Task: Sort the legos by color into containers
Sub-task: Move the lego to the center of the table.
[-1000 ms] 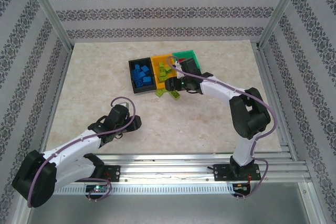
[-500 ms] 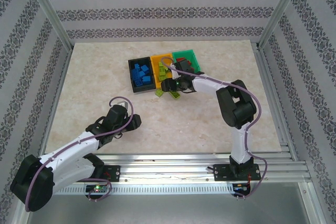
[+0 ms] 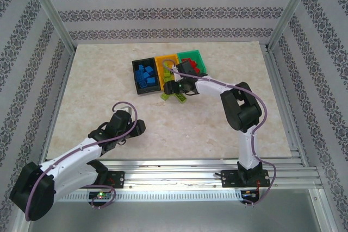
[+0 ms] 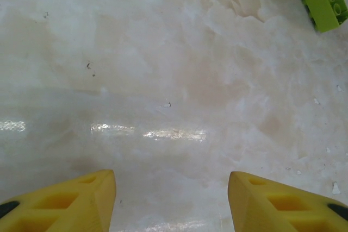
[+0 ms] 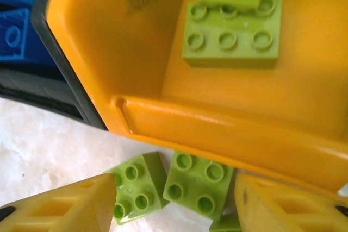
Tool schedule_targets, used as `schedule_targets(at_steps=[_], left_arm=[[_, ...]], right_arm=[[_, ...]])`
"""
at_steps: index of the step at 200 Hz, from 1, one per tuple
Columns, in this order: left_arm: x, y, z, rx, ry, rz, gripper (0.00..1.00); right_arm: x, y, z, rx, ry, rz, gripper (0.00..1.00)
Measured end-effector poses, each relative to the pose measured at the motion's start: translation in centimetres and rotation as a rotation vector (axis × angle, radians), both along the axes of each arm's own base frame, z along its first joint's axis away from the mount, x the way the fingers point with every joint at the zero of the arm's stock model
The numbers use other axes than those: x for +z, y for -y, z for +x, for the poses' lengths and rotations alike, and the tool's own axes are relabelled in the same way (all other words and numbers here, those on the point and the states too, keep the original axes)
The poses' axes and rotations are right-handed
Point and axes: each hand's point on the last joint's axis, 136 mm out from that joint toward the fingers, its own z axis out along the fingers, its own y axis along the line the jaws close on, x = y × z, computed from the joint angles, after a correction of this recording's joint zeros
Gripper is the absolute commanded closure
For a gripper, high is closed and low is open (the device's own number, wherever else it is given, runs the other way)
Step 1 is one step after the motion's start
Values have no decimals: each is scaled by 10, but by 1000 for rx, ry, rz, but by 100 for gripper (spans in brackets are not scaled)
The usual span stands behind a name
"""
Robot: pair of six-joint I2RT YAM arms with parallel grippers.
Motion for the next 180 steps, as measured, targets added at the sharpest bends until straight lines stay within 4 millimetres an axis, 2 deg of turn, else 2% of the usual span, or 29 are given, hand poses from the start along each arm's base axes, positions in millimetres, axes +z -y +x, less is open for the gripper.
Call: schedule_targets(at_steps=[69,95,132,180], left_arm=[[-5,0,-1,-1,-14,3,43],[-7,-1,-3,3,-13,-1,43],[-5,-2,-4,6,-2,-11,43],[-4,-2,-4,9,0,-14,43]], right_arm=[[-6,-5,0,1,41,-130,42],[-15,-8,4,-10,37,-190,48],[-14,-12,7,-15,63,-224,59],[-19,-10,3,-14,69,-240,61]])
